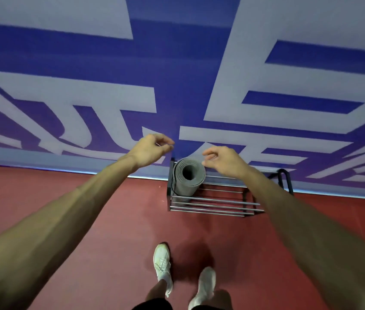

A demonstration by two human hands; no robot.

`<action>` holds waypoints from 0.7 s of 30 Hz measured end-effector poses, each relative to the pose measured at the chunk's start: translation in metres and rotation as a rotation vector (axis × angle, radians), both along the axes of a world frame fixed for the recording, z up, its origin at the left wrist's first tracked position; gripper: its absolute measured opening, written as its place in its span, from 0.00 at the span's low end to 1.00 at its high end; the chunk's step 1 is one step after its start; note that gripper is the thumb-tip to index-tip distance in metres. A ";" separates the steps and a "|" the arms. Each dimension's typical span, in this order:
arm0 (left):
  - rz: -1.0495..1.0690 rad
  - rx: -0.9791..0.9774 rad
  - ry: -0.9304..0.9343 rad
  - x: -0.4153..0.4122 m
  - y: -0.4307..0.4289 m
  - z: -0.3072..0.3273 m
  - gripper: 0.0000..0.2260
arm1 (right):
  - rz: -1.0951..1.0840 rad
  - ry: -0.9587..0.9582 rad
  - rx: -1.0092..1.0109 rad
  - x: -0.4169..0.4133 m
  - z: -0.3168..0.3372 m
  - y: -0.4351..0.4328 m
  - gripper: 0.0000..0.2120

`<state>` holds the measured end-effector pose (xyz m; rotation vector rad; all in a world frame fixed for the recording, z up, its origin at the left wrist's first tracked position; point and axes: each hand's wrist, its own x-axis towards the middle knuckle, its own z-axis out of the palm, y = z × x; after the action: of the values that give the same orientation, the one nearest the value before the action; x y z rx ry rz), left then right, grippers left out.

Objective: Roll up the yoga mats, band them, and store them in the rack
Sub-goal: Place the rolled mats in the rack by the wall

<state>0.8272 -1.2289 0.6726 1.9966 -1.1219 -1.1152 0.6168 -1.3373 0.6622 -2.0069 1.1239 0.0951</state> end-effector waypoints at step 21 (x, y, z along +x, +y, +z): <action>0.332 0.023 0.110 -0.224 0.368 0.067 0.09 | 0.557 -0.092 0.039 -0.120 0.042 0.260 0.12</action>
<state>0.6030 -0.8613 0.7393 2.0198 -0.6920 -1.0497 0.4971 -1.0771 0.7045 -2.2109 0.4771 0.3026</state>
